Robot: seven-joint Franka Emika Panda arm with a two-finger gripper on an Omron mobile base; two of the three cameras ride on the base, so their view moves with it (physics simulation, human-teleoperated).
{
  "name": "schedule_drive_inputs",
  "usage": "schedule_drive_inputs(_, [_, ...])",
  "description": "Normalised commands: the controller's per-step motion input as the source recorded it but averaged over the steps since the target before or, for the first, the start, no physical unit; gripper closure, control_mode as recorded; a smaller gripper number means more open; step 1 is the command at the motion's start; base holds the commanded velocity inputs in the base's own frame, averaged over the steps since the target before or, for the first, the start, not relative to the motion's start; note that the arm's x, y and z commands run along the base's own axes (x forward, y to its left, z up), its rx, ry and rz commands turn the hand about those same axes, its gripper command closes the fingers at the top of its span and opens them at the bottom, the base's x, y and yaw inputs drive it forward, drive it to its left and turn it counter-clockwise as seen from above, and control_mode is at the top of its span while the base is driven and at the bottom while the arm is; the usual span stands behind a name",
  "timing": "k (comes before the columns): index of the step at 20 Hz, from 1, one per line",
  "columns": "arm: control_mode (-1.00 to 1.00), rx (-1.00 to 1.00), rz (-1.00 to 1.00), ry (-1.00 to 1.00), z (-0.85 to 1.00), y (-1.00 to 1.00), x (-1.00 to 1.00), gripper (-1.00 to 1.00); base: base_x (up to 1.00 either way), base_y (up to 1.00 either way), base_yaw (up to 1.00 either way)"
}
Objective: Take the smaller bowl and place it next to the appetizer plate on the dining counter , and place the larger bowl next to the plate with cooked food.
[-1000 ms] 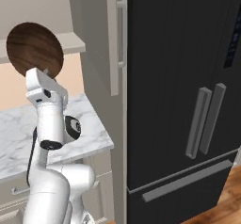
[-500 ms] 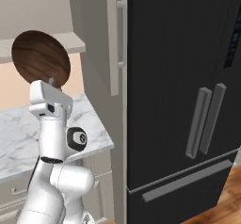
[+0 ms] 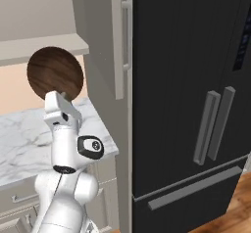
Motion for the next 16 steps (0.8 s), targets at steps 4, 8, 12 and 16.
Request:
schedule_drive_inputs(4, [-1.0,0.07,0.0,0.72,0.0,0.26,-1.0,1.0,0.0,0.0,0.0])
schedule_drive_inputs(8, [-1.0,0.58,0.13,0.53,0.04,0.0,-1.0,1.0,0.0,0.0,0.0])
schedule_drive_inputs(12, [-1.0,0.53,0.37,0.13,0.2,0.25,-0.81,1.0,0.0,0.0,0.0])
schedule_drive_inputs(16, [-1.0,0.23,0.32,-0.19,1.0,0.21,-0.48,1.0,0.0,0.0,0.0])
